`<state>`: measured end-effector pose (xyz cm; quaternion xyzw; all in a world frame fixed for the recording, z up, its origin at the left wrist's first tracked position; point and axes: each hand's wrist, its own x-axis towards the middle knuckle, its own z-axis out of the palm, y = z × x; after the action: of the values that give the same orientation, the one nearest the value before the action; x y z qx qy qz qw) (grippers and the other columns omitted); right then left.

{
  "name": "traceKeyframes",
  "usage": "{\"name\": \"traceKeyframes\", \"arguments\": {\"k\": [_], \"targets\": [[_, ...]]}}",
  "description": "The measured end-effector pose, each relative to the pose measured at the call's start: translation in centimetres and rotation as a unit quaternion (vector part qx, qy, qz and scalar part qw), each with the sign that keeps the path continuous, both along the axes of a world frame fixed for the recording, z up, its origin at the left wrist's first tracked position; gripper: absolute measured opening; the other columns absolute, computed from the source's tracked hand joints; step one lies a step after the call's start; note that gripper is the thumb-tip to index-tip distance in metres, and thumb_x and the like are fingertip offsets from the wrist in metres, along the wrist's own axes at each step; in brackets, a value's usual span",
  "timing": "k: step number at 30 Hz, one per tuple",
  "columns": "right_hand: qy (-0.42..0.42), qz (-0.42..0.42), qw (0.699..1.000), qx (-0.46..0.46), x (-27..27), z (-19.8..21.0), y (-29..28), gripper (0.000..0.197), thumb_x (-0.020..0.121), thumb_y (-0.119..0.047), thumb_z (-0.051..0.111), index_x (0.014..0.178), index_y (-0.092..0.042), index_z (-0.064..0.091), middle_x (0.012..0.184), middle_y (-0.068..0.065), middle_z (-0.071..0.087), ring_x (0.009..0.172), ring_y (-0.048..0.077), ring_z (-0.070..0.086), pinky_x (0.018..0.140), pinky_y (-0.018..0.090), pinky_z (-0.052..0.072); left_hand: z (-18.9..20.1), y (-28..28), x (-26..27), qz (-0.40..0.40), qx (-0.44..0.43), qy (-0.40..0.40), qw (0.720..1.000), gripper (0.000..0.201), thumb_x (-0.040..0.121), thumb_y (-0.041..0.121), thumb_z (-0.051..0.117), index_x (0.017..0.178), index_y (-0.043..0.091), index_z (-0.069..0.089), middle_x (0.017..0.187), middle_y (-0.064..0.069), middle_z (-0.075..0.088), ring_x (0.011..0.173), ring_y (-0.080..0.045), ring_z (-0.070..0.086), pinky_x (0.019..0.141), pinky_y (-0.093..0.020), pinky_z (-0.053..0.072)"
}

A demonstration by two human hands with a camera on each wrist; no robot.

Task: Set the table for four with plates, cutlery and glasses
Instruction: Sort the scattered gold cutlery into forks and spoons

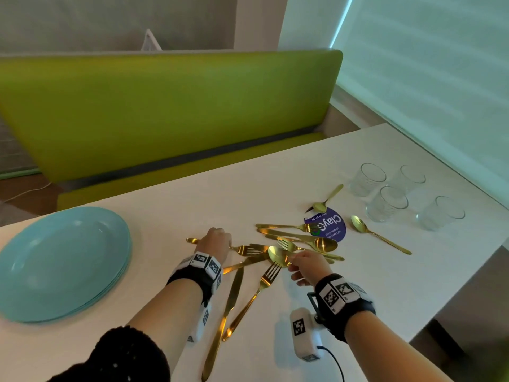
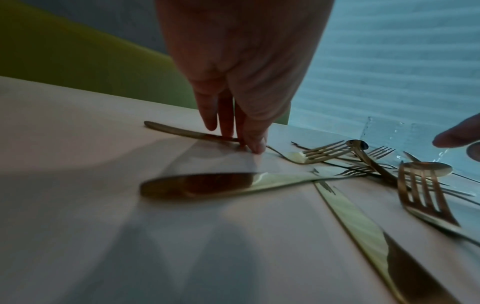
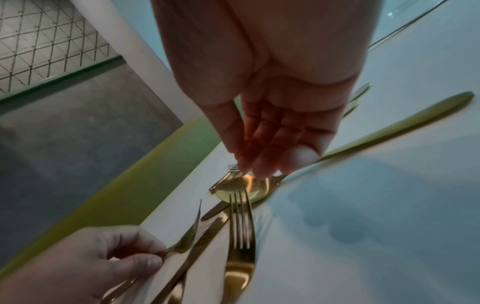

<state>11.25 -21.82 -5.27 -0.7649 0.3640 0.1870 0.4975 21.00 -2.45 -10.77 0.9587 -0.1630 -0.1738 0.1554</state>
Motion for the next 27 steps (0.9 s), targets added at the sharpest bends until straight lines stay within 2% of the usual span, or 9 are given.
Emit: {"name": "traceKeyframes", "arguments": {"k": [5,10,13,15,17,18,21,24,27], "targets": [[0.025,0.042,0.998,-0.043,-0.9,-1.0,1.2,0.017,0.095,-0.024,0.05,0.079,-0.019,0.055,0.073,-0.001,0.059,0.057,0.011,0.052,0.05,0.02,0.042,1.1,0.8,0.0,0.019,-0.028,0.006,0.999,0.022,0.095,0.01,0.044,0.11,0.006,0.06,0.118,-0.01,0.054,0.113,-0.023,0.051,0.093,-0.031,0.043],[0.103,0.088,0.988,-0.078,-1.9,-1.8,4.3,0.025,0.09,-0.038,0.056,0.09,-0.013,0.056,0.08,-0.002,0.061,0.059,0.01,0.052,0.05,0.019,0.04,3.7,1.4,-0.9,0.098,-0.116,-0.038,0.988,0.02,0.096,0.009,0.043,0.111,0.005,0.055,0.117,-0.012,0.054,0.11,-0.025,0.052,0.089,-0.03,0.041],[0.127,0.097,0.98,-0.115,-2.2,-2.9,6.0,0.035,0.085,-0.046,0.06,0.094,-0.012,0.06,0.089,0.002,0.064,0.071,0.015,0.058,0.059,0.021,0.045,4.9,1.6,-1.8,0.163,-0.166,0.026,0.972,0.021,0.098,0.016,0.042,0.112,0.004,0.053,0.114,-0.014,0.062,0.105,-0.028,0.058,0.083,-0.032,0.043],[0.122,0.08,0.982,-0.121,-2.4,-3.7,6.9,0.031,0.083,-0.043,0.062,0.082,-0.013,0.057,0.085,0.003,0.062,0.074,0.017,0.059,0.066,0.024,0.05,5.2,1.8,-2.8,0.204,-0.222,0.081,0.95,0.022,0.098,0.021,0.042,0.11,0.006,0.052,0.101,-0.012,0.067,0.086,-0.026,0.063,0.073,-0.032,0.048],[0.111,0.059,0.985,-0.119,-2.6,-3.9,7.6,0.029,0.084,-0.036,0.062,0.07,-0.014,0.05,0.077,0.002,0.059,0.077,0.019,0.059,0.068,0.025,0.051,5.5,2.0,-4.1,0.226,-0.269,0.114,0.929,0.02,0.099,0.022,0.041,0.107,0.008,0.05,0.085,-0.008,0.065,0.064,-0.017,0.057,0.057,-0.025,0.047],[0.104,0.054,0.985,-0.126,-2.8,-3.8,7.8,0.028,0.084,-0.033,0.061,0.068,-0.015,0.047,0.077,0.003,0.058,0.078,0.02,0.059,0.068,0.025,0.05,5.6,2.2,-4.7,0.231,-0.281,0.122,0.923,0.017,0.099,0.022,0.041,0.106,0.009,0.049,0.08,-0.006,0.063,0.058,-0.014,0.054,0.052,-0.022,0.045],[0.091,0.04,0.984,-0.147,-3.4,-3.5,8.3,0.026,0.085,-0.026,0.059,0.065,-0.015,0.047,0.084,0.005,0.06,0.078,0.021,0.059,0.067,0.025,0.048,5.6,2.9,-6.1,0.253,-0.314,0.13,0.906,0.016,0.099,0.021,0.042,0.106,0.01,0.05,0.073,-0.003,0.059,0.053,-0.012,0.051,0.046,-0.017,0.043],[0.094,0.043,0.985,-0.141,-4.3,-3.4,8.5,0.021,0.085,-0.025,0.058,0.069,-0.012,0.053,0.085,0.006,0.064,0.08,0.021,0.062,0.068,0.026,0.051,5.6,3.6,-7.0,0.264,-0.324,0.139,0.898,0.018,0.099,0.021,0.042,0.108,0.009,0.051,0.069,-0.001,0.059,0.053,-0.012,0.051,0.047,-0.018,0.044],[0.087,0.064,0.984,-0.144,-4.8,-2.8,8.6,0.022,0.086,-0.031,0.059,0.078,-0.01,0.061,0.081,0.004,0.066,0.072,0.018,0.061,0.057,0.021,0.046,5.8,4.1,-7.9,0.256,-0.33,0.14,0.898,0.018,0.099,0.022,0.042,0.106,0.01,0.054,0.068,0.0,0.059,0.054,-0.011,0.052,0.049,-0.018,0.045]]}}
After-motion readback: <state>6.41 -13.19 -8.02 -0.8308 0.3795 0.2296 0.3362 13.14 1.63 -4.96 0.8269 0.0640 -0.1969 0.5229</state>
